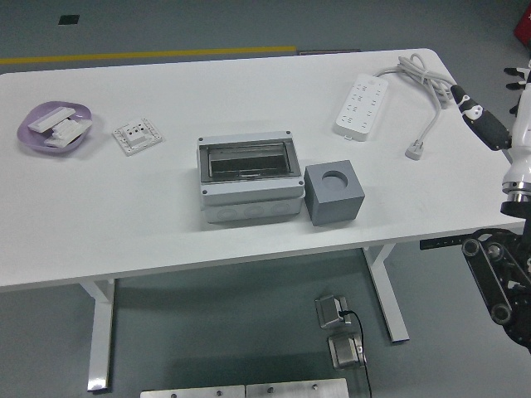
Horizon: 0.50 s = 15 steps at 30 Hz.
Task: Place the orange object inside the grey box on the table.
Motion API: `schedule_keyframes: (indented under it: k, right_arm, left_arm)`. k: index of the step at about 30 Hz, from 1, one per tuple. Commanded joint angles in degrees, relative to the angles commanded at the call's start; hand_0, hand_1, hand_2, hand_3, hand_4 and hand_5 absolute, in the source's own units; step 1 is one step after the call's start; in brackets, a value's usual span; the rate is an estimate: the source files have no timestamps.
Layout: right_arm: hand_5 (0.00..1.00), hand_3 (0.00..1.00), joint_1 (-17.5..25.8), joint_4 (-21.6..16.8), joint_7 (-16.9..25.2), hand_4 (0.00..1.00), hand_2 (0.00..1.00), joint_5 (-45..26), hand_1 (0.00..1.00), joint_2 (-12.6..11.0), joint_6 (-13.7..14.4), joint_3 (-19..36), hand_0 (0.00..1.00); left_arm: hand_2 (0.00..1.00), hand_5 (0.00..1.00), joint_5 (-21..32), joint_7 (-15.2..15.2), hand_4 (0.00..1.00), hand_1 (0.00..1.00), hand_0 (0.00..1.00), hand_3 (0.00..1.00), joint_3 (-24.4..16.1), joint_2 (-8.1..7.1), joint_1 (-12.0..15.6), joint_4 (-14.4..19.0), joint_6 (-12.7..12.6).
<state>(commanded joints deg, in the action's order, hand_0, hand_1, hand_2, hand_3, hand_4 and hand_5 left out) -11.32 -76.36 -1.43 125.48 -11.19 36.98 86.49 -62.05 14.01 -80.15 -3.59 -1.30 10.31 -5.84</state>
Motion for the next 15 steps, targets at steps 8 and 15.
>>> schedule_keyframes:
  k: [8, 15]
  right_arm:
    - [0.998, 0.998, 0.0, -0.2, 0.5, 0.998, 0.714, -2.0, 0.588, -0.4, 0.0, -0.6, 0.374]
    - [0.998, 0.998, 0.2, -1.5, 4.7, 0.998, 0.710, -9.0, 0.585, -1.2, -0.4, -1.6, 0.390]
  left_arm:
    - [0.528, 0.220, 0.0, 0.1, 0.421, 0.563, 0.629, 0.593, 0.1, -0.14, -0.1, 0.0, 0.0]
    - [0.528, 0.216, 0.1, 0.2, 0.420, 0.563, 0.628, 0.592, 0.5, -0.24, 0.0, 0.0, 0.1]
